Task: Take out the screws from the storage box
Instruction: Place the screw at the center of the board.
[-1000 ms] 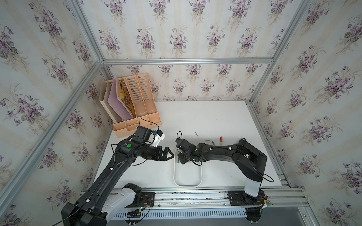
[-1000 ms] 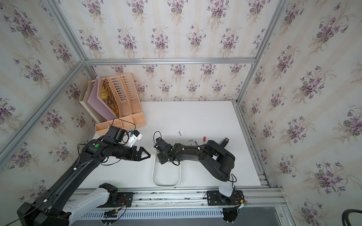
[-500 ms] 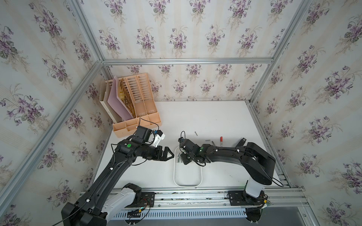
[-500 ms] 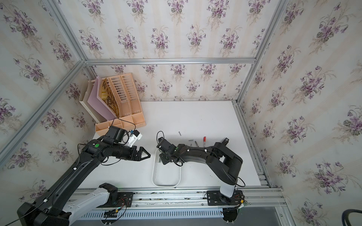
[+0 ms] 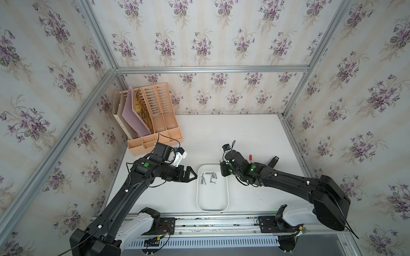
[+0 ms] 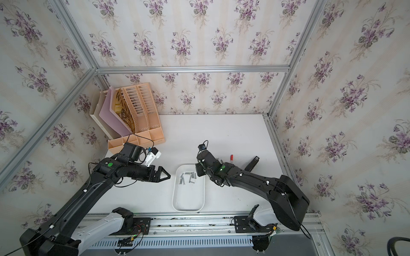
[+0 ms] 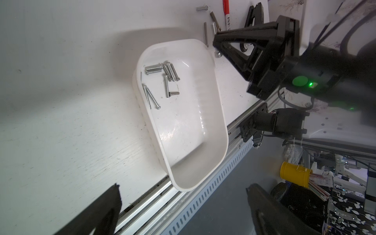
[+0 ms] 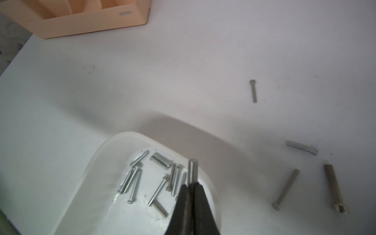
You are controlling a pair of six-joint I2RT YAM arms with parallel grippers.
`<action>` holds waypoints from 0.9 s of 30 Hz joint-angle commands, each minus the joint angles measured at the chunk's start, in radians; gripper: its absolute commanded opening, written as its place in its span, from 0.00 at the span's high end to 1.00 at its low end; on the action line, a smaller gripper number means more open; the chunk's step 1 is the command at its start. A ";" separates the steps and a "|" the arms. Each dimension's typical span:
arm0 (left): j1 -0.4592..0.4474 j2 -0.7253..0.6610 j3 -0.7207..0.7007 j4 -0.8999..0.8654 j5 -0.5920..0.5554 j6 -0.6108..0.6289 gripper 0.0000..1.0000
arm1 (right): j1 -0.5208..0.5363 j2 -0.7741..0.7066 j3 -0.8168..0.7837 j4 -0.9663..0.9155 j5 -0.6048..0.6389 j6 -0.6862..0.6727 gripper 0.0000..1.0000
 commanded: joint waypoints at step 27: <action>0.001 0.002 0.002 0.000 -0.003 0.003 0.01 | -0.213 0.223 0.016 -0.072 -0.133 0.111 0.93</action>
